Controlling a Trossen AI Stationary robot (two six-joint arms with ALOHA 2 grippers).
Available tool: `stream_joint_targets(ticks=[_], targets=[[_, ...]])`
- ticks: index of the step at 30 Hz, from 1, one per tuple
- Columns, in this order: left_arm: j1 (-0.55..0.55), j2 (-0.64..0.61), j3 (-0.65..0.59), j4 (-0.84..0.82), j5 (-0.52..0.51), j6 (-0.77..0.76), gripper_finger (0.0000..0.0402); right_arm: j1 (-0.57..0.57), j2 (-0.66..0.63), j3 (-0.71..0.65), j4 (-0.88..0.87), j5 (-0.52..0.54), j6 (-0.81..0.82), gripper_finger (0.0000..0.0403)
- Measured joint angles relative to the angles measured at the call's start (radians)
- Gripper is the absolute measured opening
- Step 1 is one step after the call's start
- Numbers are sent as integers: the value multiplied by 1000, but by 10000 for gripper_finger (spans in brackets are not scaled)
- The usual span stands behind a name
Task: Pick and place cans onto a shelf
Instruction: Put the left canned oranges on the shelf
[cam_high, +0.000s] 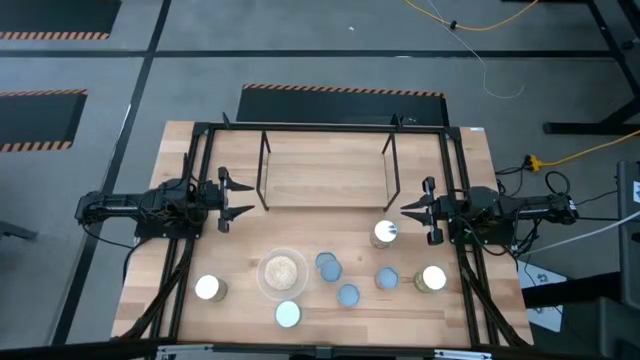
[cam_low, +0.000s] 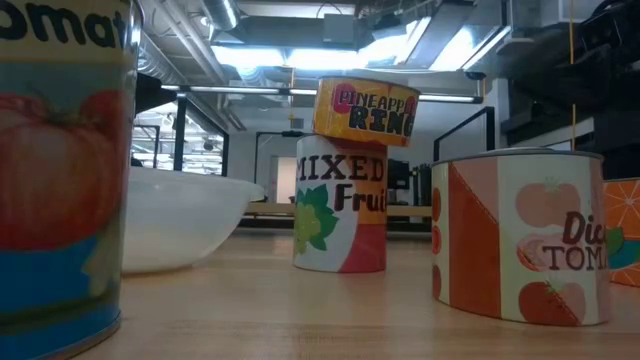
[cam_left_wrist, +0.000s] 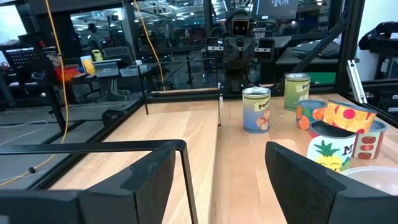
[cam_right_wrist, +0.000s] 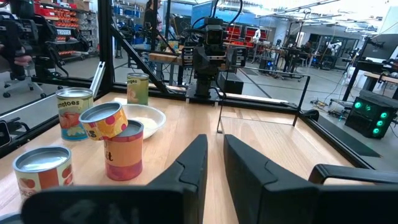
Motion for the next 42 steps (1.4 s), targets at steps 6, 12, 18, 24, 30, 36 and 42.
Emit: stream_joint_targets(ticks=[6,12,18,24,30,36,42], targets=[[0,0,0,39,0,0,243,0,0,0,0,0,0,59],[0,0,0,122,6,-81,244,0,0,0,0,0,0,59],[0,0,0,234,8,-183,244,0,0,0,0,0,0,59],[0,4,25,306,-2,-352,241,0,0,0,0,0,0,59],[0,53,117,301,-5,-437,241,0,0,0,0,0,0,59],[0,192,243,299,-10,-440,241,0,0,0,0,0,0,59],[-1,404,374,297,-10,-438,241,0,0,0,0,0,0,59]])
